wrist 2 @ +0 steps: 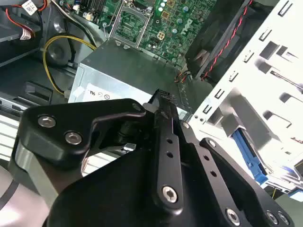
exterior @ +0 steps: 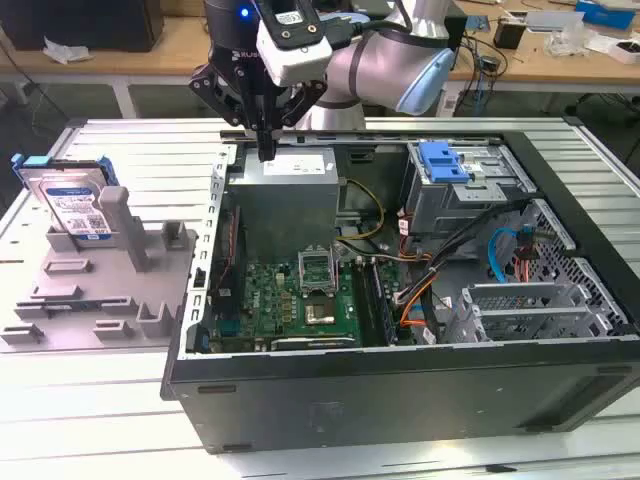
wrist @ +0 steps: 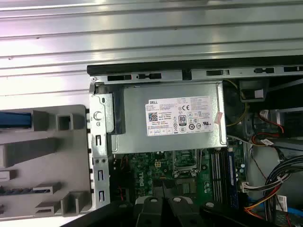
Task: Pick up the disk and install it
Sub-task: 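Reach for the disk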
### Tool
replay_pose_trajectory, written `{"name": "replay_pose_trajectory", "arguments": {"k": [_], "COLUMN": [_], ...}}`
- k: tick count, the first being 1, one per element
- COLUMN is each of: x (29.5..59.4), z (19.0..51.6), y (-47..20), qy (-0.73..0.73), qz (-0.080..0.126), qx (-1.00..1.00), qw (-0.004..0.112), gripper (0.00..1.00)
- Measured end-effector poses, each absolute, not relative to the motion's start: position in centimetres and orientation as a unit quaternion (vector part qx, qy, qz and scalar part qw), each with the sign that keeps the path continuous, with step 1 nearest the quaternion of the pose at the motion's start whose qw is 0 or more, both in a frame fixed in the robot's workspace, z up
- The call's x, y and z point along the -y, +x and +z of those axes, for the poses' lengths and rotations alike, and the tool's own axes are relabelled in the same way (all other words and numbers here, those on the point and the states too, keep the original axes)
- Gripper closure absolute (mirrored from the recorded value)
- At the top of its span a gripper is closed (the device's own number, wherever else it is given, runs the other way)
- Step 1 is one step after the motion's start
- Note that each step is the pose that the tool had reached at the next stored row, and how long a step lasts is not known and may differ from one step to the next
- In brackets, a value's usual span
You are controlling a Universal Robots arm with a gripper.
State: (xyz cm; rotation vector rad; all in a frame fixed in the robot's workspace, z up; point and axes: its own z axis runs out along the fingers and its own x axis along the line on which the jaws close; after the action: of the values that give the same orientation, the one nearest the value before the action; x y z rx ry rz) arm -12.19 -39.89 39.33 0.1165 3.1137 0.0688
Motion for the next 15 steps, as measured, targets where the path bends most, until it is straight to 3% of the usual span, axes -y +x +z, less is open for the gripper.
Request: {"name": "replay_pose_trajectory", "arguments": {"k": [15], "x": [39.83], "z": [39.33], "y": [-12.35], "qy": [0.038], "qz": [0.022], "qx": [-0.999], "qw": [0.013], "gripper": [0.89]}}
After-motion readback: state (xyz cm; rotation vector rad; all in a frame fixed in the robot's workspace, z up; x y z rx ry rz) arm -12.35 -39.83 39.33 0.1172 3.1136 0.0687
